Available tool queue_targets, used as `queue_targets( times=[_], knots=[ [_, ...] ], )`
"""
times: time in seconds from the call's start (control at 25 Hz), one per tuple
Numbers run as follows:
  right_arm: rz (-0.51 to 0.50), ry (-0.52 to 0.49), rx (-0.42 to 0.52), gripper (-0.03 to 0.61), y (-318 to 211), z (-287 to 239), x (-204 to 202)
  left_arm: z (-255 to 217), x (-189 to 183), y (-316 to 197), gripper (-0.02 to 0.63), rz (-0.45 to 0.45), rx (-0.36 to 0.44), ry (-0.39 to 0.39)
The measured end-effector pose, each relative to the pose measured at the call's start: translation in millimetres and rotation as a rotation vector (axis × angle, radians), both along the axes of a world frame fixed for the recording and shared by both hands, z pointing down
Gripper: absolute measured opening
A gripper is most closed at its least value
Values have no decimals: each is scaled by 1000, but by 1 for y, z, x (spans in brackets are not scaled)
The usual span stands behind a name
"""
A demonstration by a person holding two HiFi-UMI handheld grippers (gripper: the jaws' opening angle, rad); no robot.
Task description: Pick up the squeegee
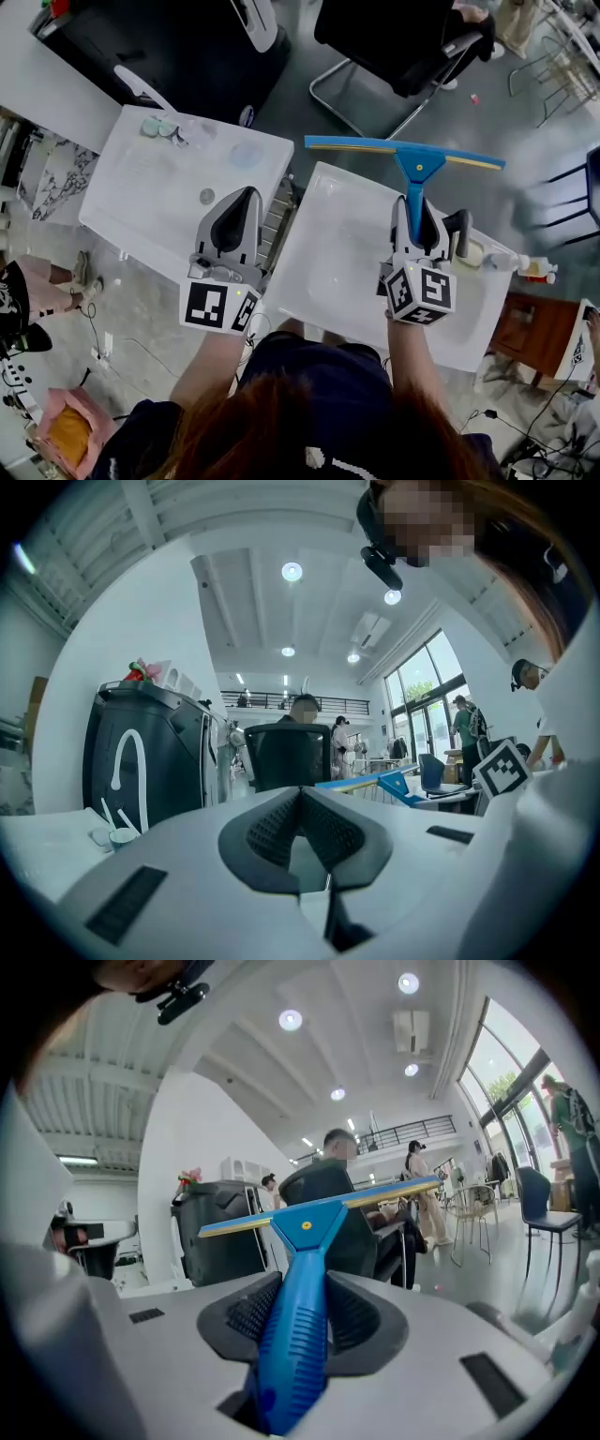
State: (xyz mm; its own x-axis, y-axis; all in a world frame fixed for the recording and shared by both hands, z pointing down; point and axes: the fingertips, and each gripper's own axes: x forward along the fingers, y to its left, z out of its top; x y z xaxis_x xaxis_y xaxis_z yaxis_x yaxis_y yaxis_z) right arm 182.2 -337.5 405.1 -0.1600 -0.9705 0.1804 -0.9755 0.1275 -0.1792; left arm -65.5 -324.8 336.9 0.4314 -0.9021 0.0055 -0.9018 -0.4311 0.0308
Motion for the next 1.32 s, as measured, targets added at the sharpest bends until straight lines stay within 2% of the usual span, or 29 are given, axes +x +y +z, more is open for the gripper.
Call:
queue_targets(
  times=[0.32,0.48,0.68,0.84,1.16,1.32],
  knots=[
    [4,-32,263,160,21,-98,10,-35,12,3,20,15,63,33],
    [-16,14,345,160,30,-128,6,-49,17,-1,20,25,83,43],
    [-16,40,385,160,37,-145,6,-57,25,-2,20,41,94,50],
    [-2,26,394,160,39,-151,7,-68,26,-6,20,34,112,98],
    [3,32,401,160,46,-153,5,-65,28,-4,20,58,108,78],
    [3,32,402,159,47,-154,5,-71,30,-5,20,54,116,101]
  ],
)
